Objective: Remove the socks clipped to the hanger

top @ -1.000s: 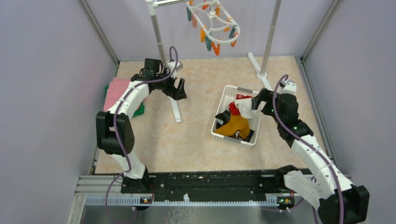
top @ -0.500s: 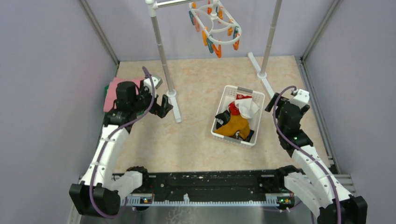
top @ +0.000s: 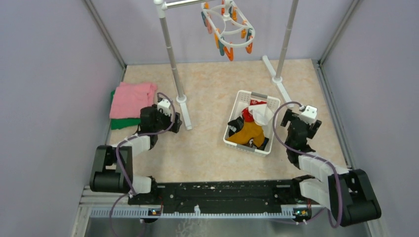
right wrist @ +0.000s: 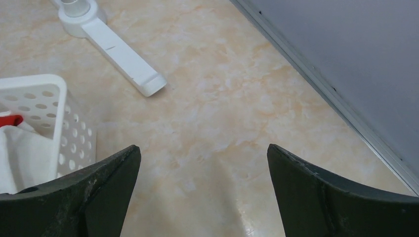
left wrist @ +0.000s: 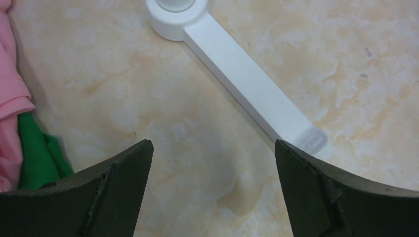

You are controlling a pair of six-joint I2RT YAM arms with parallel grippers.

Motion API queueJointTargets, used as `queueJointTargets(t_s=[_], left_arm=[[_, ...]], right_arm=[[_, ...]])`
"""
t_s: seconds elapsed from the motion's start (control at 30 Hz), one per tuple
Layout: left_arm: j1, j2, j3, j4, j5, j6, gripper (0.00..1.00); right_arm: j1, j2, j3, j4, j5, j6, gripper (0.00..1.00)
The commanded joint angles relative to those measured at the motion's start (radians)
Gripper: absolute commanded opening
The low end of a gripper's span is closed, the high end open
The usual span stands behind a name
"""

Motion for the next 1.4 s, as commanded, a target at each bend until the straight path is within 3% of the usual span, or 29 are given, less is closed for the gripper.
queueJointTargets(t_s=[0.0, 0.17, 0.3, 0.4, 0.5, 0.63, 0.67, 0.73, 0.8, 0.87, 1.37], left_arm=[[0.004, 0.063, -0.068, 0.399, -0.041, -0.031, 0.99], [0.006, 0.092, -0.186, 0.676, -0.130, -0.029, 0.99], [0.007, 0.120, -0.307, 0.899, -0.101, -0.018, 0.99], [0.008, 0.253, -0.408, 1.271, -0.123, -0.025, 0.99], [0.009, 0.156, -0.353, 1.003, -0.147, -0.040, 0.99], [0.013, 0.230, -0.280, 1.005, -0.219, -0.069, 0.99], [0.014, 0.218, -0.252, 0.937, -0.222, -0.075, 0.99], [0.015, 0.204, -0.209, 0.802, -0.224, -0.079, 0.99], [0.016, 0.208, -0.210, 0.810, -0.225, -0.077, 0.99], [0.016, 0.209, -0.215, 0.822, -0.225, -0.076, 0.99], [0.016, 0.203, -0.216, 0.817, -0.226, -0.072, 0.99]], right_arm=[[-0.049, 0.093, -0.063, 0.361, 0.006, -0.008, 0.99], [-0.092, 0.206, -0.111, 0.580, -0.012, 0.001, 0.99], [-0.107, 0.280, -0.141, 0.716, -0.017, 0.000, 0.99], [-0.107, 0.269, -0.174, 0.757, -0.073, -0.011, 0.99], [-0.103, 0.302, -0.269, 0.969, -0.151, -0.058, 0.99], [-0.096, 0.474, -0.272, 1.137, -0.385, -0.176, 0.99], [-0.068, 0.505, -0.253, 1.171, -0.317, -0.204, 0.99], [-0.060, 0.438, -0.159, 0.948, -0.246, -0.173, 0.99], [-0.115, 0.427, -0.056, 0.697, -0.281, -0.106, 0.99], [-0.181, 0.405, -0.062, 0.665, -0.385, -0.051, 0.99], [-0.183, 0.407, -0.083, 0.717, -0.399, -0.061, 0.99]])
